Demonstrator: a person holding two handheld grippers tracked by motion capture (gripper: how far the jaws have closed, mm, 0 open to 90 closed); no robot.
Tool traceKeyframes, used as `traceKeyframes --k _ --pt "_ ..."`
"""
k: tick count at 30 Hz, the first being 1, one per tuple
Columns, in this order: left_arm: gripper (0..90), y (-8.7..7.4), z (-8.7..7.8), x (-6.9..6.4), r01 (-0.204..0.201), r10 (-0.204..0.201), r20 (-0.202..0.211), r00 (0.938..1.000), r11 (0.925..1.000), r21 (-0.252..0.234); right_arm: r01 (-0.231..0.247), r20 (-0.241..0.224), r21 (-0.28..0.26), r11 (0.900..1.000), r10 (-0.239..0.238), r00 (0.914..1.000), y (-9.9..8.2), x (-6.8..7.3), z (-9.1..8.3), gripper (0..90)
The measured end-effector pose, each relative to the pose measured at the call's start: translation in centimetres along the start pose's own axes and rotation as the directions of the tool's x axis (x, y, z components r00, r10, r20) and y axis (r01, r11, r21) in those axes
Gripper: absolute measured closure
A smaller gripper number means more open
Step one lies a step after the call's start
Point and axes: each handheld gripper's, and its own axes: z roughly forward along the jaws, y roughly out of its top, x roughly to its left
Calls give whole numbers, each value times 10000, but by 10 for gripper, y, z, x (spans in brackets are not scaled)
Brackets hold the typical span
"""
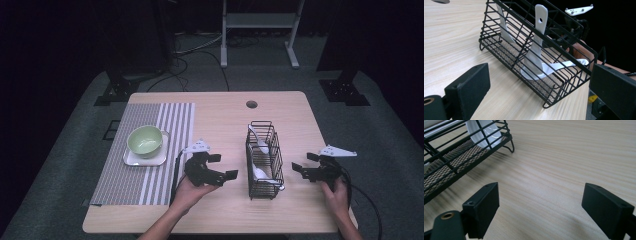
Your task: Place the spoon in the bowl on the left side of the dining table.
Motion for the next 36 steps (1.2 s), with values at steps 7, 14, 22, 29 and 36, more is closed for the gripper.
traceKeyframes --k 7,14,22,29,36 --pt "24 5 5 -3 130 -130 147 9998 9999 -19 26 -27 -22 10000 -26 10000 0 0 0 134" --pt "24 10 12 -5 114 -114 255 9996 9999 9 15 -53 -44 10000 -15 10000 0 0 0 134" --pt "24 15 17 -7 210 -210 319 9993 9998 -3 28 -62 -48 10000 -28 10000 0 0 0 134" --pt "24 18 22 -9 234 -231 363 9991 9997 -68 7 -70 -50 10000 -7 10000 0 -1 0 134" --pt "28 23 27 -11 174 -174 417 9990 9998 -4 -5 -71 -60 10000 5 10000 0 -1 0 134"
